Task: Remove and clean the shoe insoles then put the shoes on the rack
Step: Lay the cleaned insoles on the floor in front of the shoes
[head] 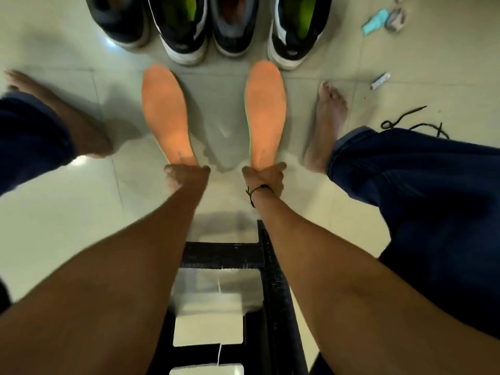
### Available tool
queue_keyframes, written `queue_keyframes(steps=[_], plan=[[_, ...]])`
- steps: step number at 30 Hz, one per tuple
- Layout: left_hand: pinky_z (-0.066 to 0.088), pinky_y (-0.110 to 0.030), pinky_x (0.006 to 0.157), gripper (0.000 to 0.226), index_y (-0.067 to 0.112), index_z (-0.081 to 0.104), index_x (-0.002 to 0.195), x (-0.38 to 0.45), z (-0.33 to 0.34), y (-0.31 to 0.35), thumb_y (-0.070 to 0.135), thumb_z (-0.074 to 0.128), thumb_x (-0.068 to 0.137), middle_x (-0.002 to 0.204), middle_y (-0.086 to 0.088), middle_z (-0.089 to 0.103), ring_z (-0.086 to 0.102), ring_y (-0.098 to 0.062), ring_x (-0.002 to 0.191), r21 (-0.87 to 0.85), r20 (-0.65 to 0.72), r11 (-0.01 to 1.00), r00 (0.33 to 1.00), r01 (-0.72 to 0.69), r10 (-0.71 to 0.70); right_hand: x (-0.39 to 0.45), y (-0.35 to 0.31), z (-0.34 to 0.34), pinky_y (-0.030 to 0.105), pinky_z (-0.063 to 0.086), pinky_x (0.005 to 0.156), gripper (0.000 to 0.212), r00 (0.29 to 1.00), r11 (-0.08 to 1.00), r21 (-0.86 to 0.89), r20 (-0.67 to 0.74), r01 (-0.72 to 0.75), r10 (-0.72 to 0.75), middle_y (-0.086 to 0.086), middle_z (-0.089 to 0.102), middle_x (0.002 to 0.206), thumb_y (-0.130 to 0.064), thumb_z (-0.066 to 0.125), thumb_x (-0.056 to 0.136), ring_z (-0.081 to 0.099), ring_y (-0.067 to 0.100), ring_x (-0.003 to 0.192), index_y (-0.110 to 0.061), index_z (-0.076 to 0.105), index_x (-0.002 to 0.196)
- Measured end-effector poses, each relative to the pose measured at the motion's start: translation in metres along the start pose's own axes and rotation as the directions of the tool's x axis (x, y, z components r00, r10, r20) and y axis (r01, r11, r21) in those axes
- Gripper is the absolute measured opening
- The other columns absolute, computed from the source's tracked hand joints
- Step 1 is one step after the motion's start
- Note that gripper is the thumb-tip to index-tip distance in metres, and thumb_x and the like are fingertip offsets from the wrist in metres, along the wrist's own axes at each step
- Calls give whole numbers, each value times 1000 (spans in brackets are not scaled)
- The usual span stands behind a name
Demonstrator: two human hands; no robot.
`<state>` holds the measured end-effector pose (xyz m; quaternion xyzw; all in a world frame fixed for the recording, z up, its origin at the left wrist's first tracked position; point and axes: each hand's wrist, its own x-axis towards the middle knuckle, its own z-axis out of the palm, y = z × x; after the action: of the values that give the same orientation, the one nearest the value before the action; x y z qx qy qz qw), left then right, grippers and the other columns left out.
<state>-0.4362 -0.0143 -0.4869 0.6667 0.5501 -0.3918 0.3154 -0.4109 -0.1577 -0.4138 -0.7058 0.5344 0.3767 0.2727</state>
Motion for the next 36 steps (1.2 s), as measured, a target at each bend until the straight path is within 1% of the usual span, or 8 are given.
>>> queue_keyframes(steps=[2, 5, 10, 13, 22, 27, 32, 36], plan=[[49, -47, 94, 102, 2, 44, 130, -38, -9, 10, 48, 70, 43, 126, -17, 56, 58, -35, 111, -44, 29, 999, 999, -17, 18, -23, 3, -10, 40, 46, 87, 71, 1000, 1000, 31, 6, 0, 0, 13, 50, 123, -30, 64, 75, 50, 35, 111, -8, 25, 130], [48, -43, 94, 68, 1, 36, 124, -149, -49, 42, 27, 72, 73, 120, -16, 54, 55, -34, 110, -4, -55, 996, 994, -93, 92, -60, 7, -31, 40, 45, 84, 67, 999, 997, 58, -7, 49, -49, 14, 51, 121, -31, 64, 75, 51, 35, 108, -9, 26, 126], [44, -38, 93, 67, -1, 34, 126, -185, -77, 64, 26, 70, 77, 128, -19, 50, 52, -36, 115, 28, -67, 962, 960, -272, 273, -90, -15, -62, 38, 43, 87, 76, 982, 983, 64, -90, 174, -168, 15, 48, 128, -34, 67, 76, 49, 35, 115, -8, 23, 132], [43, -38, 92, 65, 0, 35, 125, -186, -96, 88, 27, 70, 77, 128, -20, 48, 52, -36, 115, 41, -106, 928, 922, -371, 373, -94, -44, -74, 36, 44, 81, 70, 953, 961, 56, -153, 271, -260, 13, 52, 122, -39, 69, 74, 52, 34, 109, -9, 32, 125], [42, -38, 94, 71, -3, 31, 131, -173, -152, 201, 30, 68, 80, 131, -18, 45, 48, -35, 121, 117, -169, 871, 854, -478, 492, -95, -168, -99, 39, 46, 85, 64, 846, 876, -77, -232, 476, -481, 16, 50, 118, -36, 66, 73, 51, 37, 109, -7, 31, 118], [44, -38, 91, 70, -4, 34, 130, -165, -170, 286, 38, 64, 82, 129, -19, 46, 51, -36, 118, 227, -226, 774, 741, -591, 632, -78, -258, -128, 39, 48, 82, 70, 802, 848, -81, -289, 524, -523, 16, 56, 116, -40, 67, 70, 55, 36, 105, -7, 33, 121], [45, -36, 88, 70, -6, 39, 129, -162, -170, 387, 39, 63, 82, 127, -18, 49, 53, -33, 115, 339, -218, 634, 597, -695, 772, -53, -343, -173, 39, 46, 89, 73, 735, 811, -118, -363, 573, -572, 16, 53, 125, -42, 68, 74, 53, 35, 113, -5, 34, 126], [44, -31, 75, 47, 1, 56, 116, -163, -167, 457, 37, 59, 85, 116, -15, 57, 58, -31, 107, 486, -172, 480, 459, -730, 872, -33, -397, -204, 35, 44, 87, 71, 690, 784, -170, -391, 597, -609, 16, 52, 127, -40, 69, 76, 53, 33, 115, -2, 35, 127]])
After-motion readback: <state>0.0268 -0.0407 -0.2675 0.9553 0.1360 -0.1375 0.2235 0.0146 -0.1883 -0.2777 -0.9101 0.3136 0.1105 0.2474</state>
